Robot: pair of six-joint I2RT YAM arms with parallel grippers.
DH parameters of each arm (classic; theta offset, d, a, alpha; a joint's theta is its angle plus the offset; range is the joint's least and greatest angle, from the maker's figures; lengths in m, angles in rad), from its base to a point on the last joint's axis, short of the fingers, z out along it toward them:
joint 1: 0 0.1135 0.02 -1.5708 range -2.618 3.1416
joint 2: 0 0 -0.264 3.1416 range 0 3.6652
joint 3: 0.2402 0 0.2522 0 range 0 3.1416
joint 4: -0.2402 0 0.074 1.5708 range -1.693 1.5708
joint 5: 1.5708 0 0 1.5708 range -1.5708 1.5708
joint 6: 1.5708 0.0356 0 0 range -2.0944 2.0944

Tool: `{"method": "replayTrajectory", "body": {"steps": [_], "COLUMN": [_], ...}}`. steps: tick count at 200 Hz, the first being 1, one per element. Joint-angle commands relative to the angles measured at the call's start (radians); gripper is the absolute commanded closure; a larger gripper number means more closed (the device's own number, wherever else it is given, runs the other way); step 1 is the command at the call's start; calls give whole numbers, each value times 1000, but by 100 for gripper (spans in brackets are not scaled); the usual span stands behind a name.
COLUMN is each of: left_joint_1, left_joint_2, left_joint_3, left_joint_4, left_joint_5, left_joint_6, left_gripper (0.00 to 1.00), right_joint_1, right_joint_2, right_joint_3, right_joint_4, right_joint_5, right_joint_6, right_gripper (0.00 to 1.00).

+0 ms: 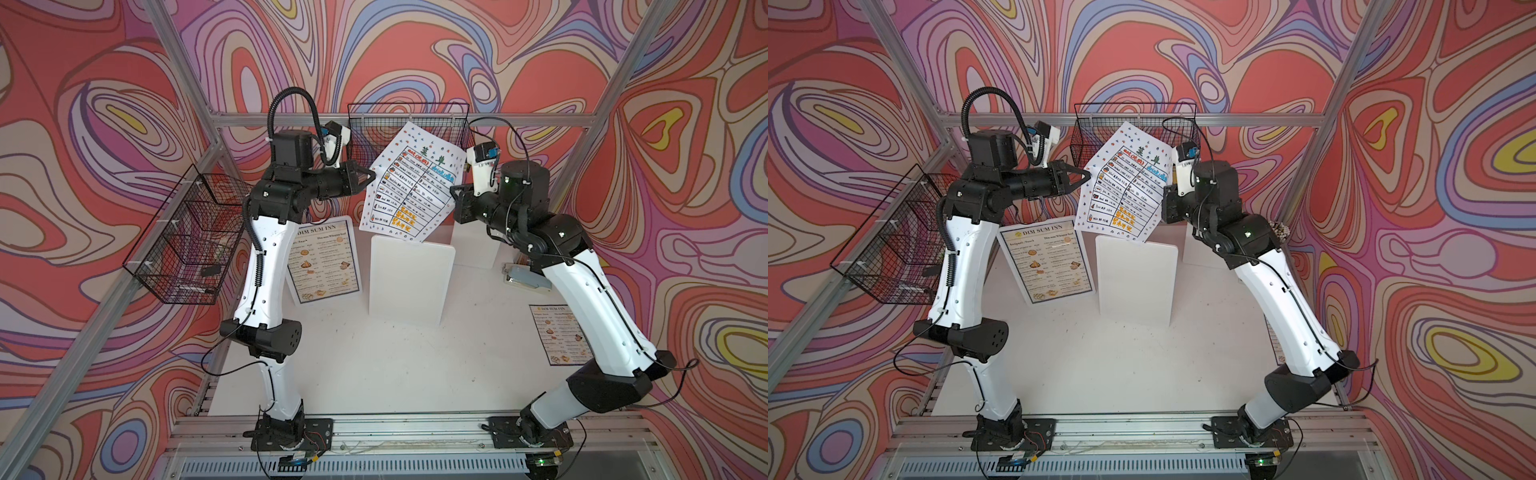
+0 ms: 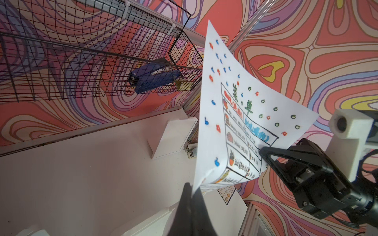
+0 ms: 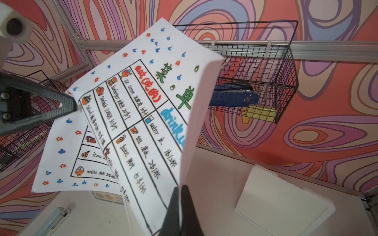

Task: Insert the menus into the narrow rack
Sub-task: Insert the menu into the narrow rack.

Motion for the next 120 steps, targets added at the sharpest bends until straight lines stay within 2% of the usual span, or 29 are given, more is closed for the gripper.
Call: {"method": "replayTrajectory", "body": {"steps": [1, 71, 120], "left_joint_1": [19, 13, -54], "left_joint_2": [-5, 42, 50], "left_joint_3": [-11, -10, -16], "left_joint_4": [29, 69, 84], "left_joint_5": [-36, -9, -24], "left_joint_6": [-15, -35, 59], "left_gripper": [100, 100, 100], "right_joint_1": [-11, -10, -11], "right_joint_2": [-30, -23, -63], "right_joint_3": [26, -1, -59], "right_joint_4": [-70, -68, -17], "right_joint_5": [74, 113, 128], "right_joint_6": [-4, -9, -38], "right_gripper": [100, 100, 100]}}
